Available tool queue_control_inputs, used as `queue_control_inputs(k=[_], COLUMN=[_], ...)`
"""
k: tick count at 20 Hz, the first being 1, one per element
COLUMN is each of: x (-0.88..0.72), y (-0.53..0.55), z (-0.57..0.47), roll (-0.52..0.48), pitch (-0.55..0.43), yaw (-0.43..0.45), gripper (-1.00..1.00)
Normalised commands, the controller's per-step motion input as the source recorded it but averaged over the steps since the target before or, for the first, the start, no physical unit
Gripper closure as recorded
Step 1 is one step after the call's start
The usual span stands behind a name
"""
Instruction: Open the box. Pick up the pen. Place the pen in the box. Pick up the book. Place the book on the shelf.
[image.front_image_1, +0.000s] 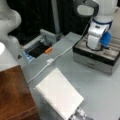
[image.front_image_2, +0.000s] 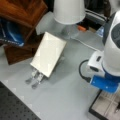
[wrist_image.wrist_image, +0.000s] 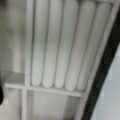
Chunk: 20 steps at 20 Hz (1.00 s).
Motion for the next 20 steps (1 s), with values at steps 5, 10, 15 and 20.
queue_control_inputs(k=[5, 10, 15, 20], x=[0.0, -0.01, -0.05, -0.12], y=[-0.35, -0.67, -0.72, -0.4], z=[0.1, 0.09, 0.04, 0.03], roll=[-0.115, -0.173, -0.113, -0.108], pitch=[0.136, 0.078, 0.014, -0.024], yaw=[0.161, 0.237, 0.236, 0.169], gripper=[-1.0, -1.0, -1.0, -1.0])
